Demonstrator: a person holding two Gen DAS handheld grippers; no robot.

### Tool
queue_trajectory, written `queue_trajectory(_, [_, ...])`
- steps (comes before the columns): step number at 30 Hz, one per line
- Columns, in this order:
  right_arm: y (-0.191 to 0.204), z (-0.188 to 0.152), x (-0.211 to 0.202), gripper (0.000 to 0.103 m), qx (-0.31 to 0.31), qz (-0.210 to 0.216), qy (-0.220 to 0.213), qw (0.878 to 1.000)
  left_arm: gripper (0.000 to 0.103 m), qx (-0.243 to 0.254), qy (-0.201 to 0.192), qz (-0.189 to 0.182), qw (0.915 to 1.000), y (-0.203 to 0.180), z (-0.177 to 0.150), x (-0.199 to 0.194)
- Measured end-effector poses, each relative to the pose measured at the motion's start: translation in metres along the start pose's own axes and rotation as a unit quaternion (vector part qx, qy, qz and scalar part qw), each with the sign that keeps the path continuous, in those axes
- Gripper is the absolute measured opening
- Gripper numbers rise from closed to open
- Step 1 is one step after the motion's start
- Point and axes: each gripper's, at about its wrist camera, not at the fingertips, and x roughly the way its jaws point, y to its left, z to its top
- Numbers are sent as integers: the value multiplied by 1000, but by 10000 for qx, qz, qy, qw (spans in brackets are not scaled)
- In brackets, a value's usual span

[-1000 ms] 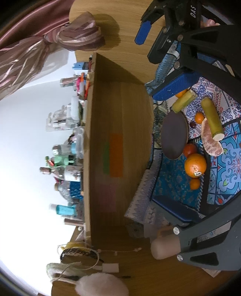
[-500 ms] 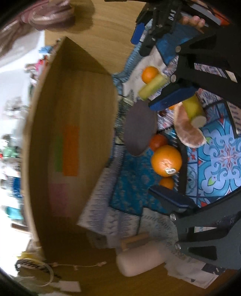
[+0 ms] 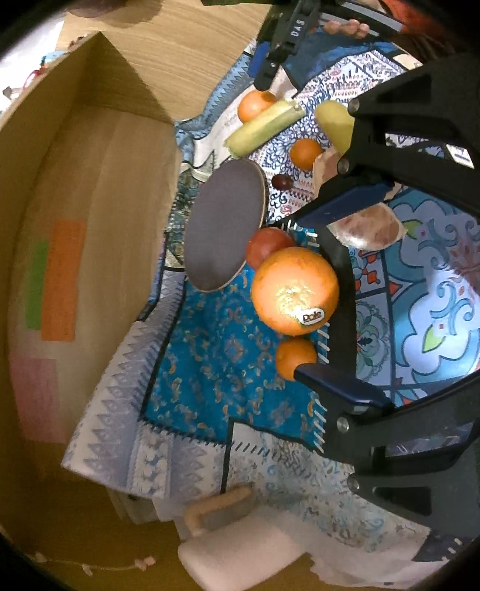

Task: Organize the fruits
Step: 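Move left gripper to the stickered orange while right gripper approaches the other orange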

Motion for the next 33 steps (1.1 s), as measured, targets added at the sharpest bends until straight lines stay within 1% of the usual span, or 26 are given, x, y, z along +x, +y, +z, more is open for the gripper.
queue_trajectory(7, [-19,6,20,56,162,-1,320,9994,76,53,354,-126,9993,-1,9,27])
queue_trajectory(12, [-23,7,33,56,219,26,477,9986,76,105,462,-52,9989,-2,15,42])
queue_trajectory(19, [-24,13,39,56,182,112,540,9983,76,240,529,38,9983,-8,18,58])
queue_trajectory(23, [-25,13,45,59,206,156,643,9976,72,299,581,136,9978,-10,18,67])
queue_trajectory(25, [-26,12,45,63,238,135,634,9976,71,319,554,165,9978,-10,18,69])
queue_trajectory(28, [-31,12,48,68,365,207,671,9969,70,347,523,184,9979,-11,19,69])
queue_trajectory(30, [-34,12,50,72,483,262,709,9960,70,352,514,183,9979,-10,19,68])
queue_trajectory(33, [-36,11,53,72,594,373,762,9946,70,343,522,163,9979,-10,20,68])
